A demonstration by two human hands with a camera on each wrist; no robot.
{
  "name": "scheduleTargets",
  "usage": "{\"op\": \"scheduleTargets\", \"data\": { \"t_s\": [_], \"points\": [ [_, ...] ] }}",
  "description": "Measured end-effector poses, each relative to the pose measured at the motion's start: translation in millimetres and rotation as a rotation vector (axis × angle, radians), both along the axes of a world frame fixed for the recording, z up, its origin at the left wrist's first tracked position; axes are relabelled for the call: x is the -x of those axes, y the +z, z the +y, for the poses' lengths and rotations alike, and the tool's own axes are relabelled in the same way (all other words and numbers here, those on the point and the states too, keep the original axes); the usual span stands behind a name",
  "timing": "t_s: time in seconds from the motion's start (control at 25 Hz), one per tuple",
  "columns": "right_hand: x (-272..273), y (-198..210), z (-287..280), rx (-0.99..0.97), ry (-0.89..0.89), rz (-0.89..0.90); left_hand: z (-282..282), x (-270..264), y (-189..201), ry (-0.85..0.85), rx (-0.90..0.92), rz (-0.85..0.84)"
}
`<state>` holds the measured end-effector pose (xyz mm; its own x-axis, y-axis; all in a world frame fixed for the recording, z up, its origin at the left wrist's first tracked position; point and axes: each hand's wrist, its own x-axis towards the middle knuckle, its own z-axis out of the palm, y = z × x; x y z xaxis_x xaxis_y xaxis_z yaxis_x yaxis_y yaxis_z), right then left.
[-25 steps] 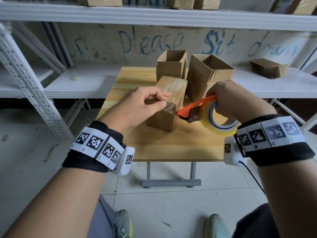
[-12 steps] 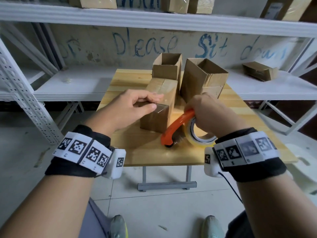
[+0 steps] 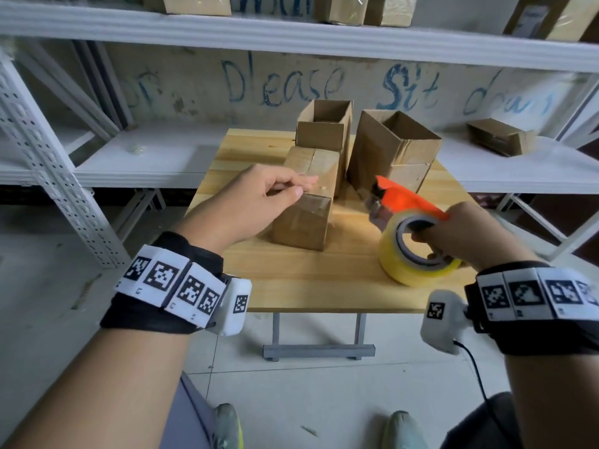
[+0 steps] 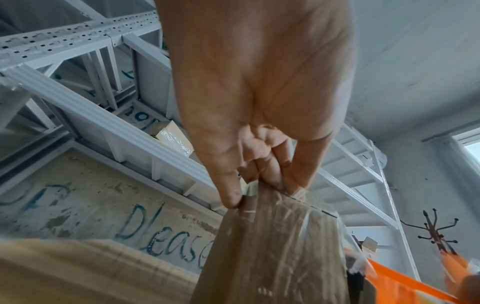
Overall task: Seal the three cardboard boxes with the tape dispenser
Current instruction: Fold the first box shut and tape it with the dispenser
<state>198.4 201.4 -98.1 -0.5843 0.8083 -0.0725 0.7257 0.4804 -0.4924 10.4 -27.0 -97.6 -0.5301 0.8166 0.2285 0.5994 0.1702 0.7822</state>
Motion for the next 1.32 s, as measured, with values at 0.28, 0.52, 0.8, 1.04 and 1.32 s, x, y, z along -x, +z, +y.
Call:
{"op": "scheduleTargets", "data": {
  "t_s": [0.28, 0.52, 0.8, 1.04, 1.32],
  "points": [
    [2, -2, -16, -0.152, -0.029, -0.049, -2, -2, 0, 0.032, -0.012, 0.045],
    [20, -8, -66, -0.359, 0.252, 0.356, 9, -16, -5, 0.234, -0.075, 0.204],
    [34, -18, -83, -0.215, 0.414, 0.44, 21, -27, -11, 0.345, -0.139, 0.346],
    [45, -26, -83, -0.298, 0.414, 0.38, 22, -22, -13, 0.232, -0.096, 0.308],
    [57, -29, -84, -0.333, 0.439, 0.377, 2, -13, -7, 0.074, 0.022, 0.127]
  ]
}}
